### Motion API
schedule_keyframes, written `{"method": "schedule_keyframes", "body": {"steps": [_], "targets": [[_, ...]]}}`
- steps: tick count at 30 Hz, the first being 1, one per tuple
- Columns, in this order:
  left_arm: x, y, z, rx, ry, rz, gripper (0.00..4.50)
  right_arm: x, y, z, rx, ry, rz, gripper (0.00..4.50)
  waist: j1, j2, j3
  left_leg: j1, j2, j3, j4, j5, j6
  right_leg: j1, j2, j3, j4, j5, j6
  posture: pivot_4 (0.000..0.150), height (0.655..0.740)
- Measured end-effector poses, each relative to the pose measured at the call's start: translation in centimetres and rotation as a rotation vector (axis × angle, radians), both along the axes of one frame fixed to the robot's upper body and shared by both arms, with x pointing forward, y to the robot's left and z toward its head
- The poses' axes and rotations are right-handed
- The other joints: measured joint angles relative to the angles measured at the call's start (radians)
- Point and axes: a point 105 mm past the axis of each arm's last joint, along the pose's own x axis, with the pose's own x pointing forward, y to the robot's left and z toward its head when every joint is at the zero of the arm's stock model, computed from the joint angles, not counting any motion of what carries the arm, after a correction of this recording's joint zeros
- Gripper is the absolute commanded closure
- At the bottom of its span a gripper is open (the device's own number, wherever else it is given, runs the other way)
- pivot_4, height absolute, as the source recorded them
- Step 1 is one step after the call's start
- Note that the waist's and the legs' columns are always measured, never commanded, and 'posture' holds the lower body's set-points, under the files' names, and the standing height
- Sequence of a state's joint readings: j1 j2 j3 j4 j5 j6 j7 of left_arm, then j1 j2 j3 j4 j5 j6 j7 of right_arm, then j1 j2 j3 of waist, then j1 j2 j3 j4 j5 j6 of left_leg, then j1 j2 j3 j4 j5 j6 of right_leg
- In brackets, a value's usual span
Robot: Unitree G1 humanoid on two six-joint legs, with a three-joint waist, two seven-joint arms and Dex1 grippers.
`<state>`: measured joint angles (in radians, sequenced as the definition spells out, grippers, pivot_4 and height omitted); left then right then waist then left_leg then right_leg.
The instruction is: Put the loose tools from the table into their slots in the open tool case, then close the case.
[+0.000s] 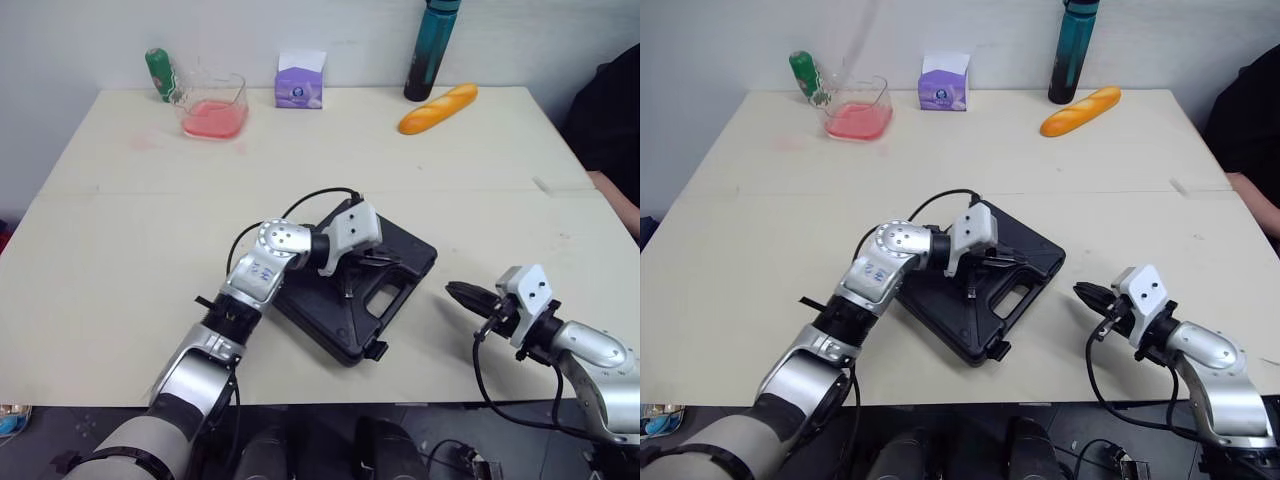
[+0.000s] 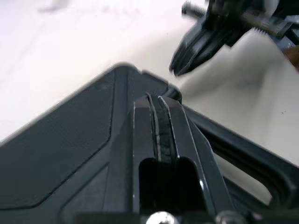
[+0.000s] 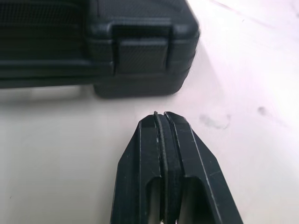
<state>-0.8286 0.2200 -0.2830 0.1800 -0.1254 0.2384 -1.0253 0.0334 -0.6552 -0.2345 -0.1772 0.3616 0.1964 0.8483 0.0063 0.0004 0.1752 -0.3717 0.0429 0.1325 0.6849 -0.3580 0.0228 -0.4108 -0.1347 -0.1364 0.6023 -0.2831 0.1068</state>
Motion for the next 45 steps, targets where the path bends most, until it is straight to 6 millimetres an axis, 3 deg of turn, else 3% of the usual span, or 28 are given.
{"method": "schedule_keyframes", "body": {"steps": [5, 9, 14, 19, 24, 37, 45], "targets": [[-2.4, 2.2, 0.9, -0.013, -0.042, -0.062, 4.50, -1.3, 0.4, -0.6, 0.014, 0.024, 0.042, 4.42, 0.011, 0.000, 0.001, 0.001, -0.005, 0.001, 0.000, 0.001, 0.001, 0.000, 0.000, 0.002, -0.001, 0.001, 0.002, 0.150, 0.7400], [-5.3, 4.3, -0.7, 0.021, -0.018, -0.119, 4.50, -3.4, 2.1, -1.9, 0.019, 0.067, 0.127, 4.42, 0.014, 0.000, 0.001, 0.001, 0.000, 0.001, 0.000, 0.001, 0.001, 0.000, 0.001, 0.003, -0.001, 0.001, 0.002, 0.150, 0.7400], [-6.6, 4.9, -2.3, 0.051, 0.015, -0.116, 4.50, -4.5, 3.8, -2.9, 0.031, 0.090, 0.222, 4.42, 0.018, 0.000, 0.001, 0.002, -0.002, 0.001, 0.002, 0.001, 0.002, 0.001, -0.002, 0.004, -0.002, 0.002, 0.002, 0.150, 0.7400], [-6.8, 4.4, -3.0, 0.058, 0.029, -0.104, 4.50, -5.0, 4.7, -3.1, 0.053, 0.122, 0.276, 4.42, 0.018, -0.001, 0.001, 0.002, -0.001, 0.000, 0.003, 0.002, 0.002, 0.000, -0.001, 0.004, -0.001, 0.002, 0.000, 0.150, 0.7400], [-7.2, 4.5, -5.0, 0.139, 0.058, -0.094, 4.50, -6.0, 5.9, -3.6, 0.041, 0.160, 0.367, 4.42, 0.016, -0.001, 0.001, 0.002, 0.000, 0.001, 0.003, 0.002, 0.001, 0.000, 0.000, 0.004, 0.000, 0.002, 0.000, 0.150, 0.7400], [-6.5, 5.9, -5.7, 0.204, 0.066, 0.011, 4.50, -5.6, 9.0, -3.6, 0.041, 0.142, 0.468, 4.42, 0.017, -0.001, 0.000, 0.004, 0.002, 0.000, 0.008, 0.002, 0.001, 0.002, -0.001, 0.004, 0.004, 0.002, -0.002, 0.150, 0.7400], [-6.5, 6.0, -5.9, 0.211, 0.069, 0.033, 4.50, -5.3, 9.7, -3.2, 0.053, 0.123, 0.488, 4.42, 0.018, -0.001, -0.004, 0.005, 0.002, 0.000, 0.008, 0.002, 0.001, 0.003, -0.001, 0.004, 0.005, 0.002, -0.003, 0.150, 0.7400]]}}
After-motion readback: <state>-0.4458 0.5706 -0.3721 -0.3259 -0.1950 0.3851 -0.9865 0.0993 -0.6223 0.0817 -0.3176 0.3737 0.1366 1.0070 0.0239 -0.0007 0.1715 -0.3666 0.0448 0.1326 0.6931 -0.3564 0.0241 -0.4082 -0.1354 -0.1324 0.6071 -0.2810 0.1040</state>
